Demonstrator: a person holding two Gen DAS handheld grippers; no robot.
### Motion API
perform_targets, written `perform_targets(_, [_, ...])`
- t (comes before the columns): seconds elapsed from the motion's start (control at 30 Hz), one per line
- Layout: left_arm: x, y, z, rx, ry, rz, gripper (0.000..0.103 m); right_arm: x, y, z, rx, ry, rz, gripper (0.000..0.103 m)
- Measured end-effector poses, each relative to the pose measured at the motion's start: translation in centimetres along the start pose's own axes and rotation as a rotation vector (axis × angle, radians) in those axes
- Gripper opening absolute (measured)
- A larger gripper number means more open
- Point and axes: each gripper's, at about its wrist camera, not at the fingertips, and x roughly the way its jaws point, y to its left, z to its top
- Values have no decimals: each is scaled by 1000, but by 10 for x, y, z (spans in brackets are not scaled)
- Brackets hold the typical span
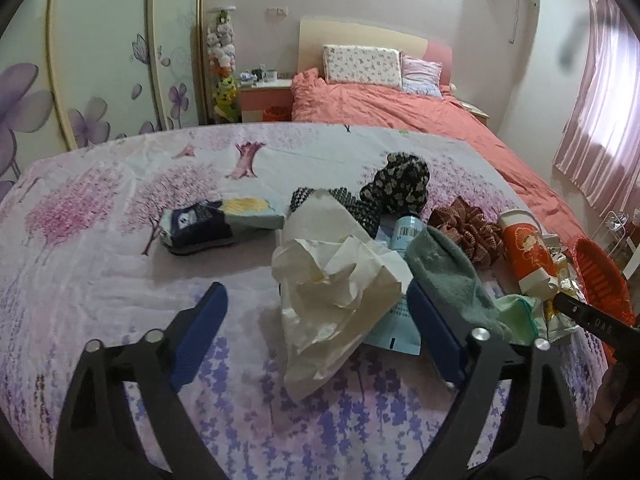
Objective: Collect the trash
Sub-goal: 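Grasp the silver snack wrapper with the right tool while the left tool grasps the crumpled tissue, then carry wrapper and tissue to the orange basket and release both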
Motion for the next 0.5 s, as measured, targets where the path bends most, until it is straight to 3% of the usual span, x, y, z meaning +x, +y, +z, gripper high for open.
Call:
perform_targets(0.23, [11, 1, -1, -14, 33, -64, 74, -4, 3, -1, -21, -7, 10, 27])
perform_targets(0.33, [12, 1, -1, -12, 31, -86, 62, -7, 4, -2, -30, -21, 13, 22])
perform_targets(0.37, [13, 1, 0, -11, 33, -97, 53, -8, 4, -2, -34, -25, 12, 21])
perform_targets(0.5, [10, 1, 0, 5, 20, -111, 47, -9, 4, 0, -37, -30, 14, 17])
